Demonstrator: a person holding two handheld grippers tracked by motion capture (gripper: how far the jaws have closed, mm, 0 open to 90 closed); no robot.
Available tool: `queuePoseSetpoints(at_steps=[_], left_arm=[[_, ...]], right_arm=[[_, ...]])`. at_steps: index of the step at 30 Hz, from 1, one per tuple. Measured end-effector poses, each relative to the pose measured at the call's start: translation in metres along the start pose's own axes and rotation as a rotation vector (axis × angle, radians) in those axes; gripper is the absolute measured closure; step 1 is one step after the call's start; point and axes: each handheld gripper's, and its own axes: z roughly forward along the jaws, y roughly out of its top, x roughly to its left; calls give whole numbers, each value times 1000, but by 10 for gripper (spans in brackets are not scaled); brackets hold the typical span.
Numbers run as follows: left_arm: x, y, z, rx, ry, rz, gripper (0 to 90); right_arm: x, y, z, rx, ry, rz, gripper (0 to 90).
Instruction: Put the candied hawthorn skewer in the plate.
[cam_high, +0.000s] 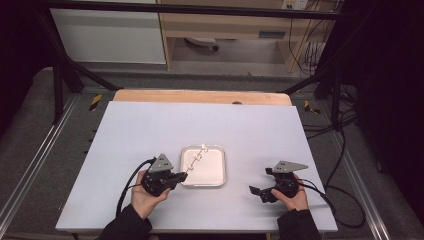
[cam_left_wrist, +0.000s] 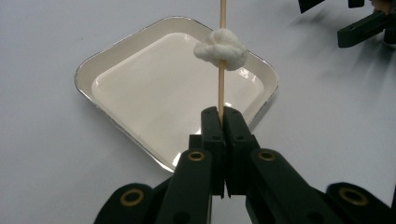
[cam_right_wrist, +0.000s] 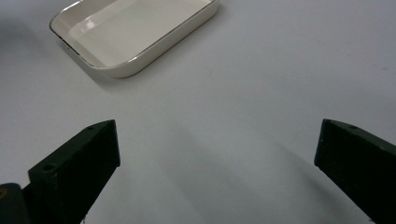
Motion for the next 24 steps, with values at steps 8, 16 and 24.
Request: queuePoseSetpoints(at_steps=[8, 16, 24], left_arm=[[5, 9, 19, 48, 37, -31, 887], [12, 9, 34, 108, 74, -70, 886], [10, 7, 45, 164, 110, -81, 886]], right_arm=[[2, -2, -1, 8, -11, -13, 9], [2, -2, -3, 0, -10, -16, 9], [2, -2, -3, -2, -8, -18, 9]])
